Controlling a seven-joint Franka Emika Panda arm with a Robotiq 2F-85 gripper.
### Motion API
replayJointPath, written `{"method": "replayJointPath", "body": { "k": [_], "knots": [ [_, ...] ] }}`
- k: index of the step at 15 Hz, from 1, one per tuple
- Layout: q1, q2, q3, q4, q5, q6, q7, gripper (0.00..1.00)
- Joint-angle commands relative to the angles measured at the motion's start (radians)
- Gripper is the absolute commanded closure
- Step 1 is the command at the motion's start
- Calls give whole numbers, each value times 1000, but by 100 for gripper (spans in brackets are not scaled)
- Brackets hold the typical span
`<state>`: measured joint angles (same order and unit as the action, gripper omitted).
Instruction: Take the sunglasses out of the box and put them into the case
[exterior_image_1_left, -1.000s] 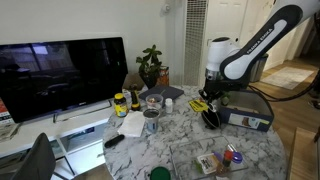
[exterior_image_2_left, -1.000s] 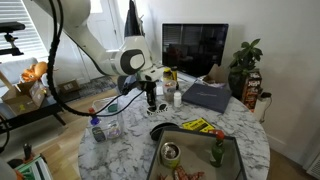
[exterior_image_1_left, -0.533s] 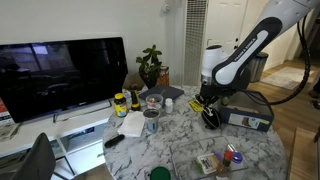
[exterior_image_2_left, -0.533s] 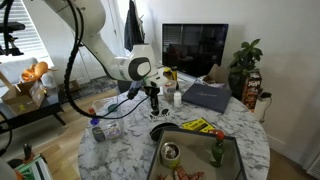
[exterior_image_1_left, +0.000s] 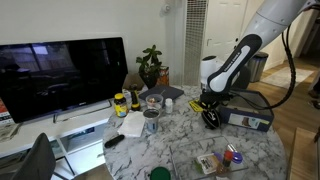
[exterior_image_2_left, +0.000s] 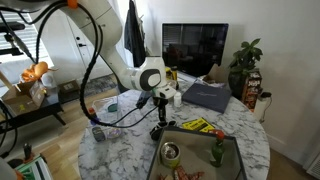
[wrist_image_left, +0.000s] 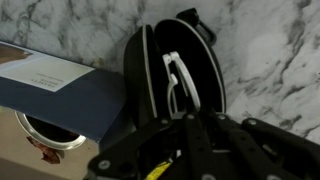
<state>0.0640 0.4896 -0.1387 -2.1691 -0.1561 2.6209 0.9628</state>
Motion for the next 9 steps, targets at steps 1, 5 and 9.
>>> {"method": "replayJointPath", "body": {
  "k": [1,5,9],
  "knots": [
    [27,64,-23,59,38,-71,2,98],
    [42,69,-33,79,39,-142,15,66],
    [68,-43,-50,3,12,-103,34,45]
  ]
}}
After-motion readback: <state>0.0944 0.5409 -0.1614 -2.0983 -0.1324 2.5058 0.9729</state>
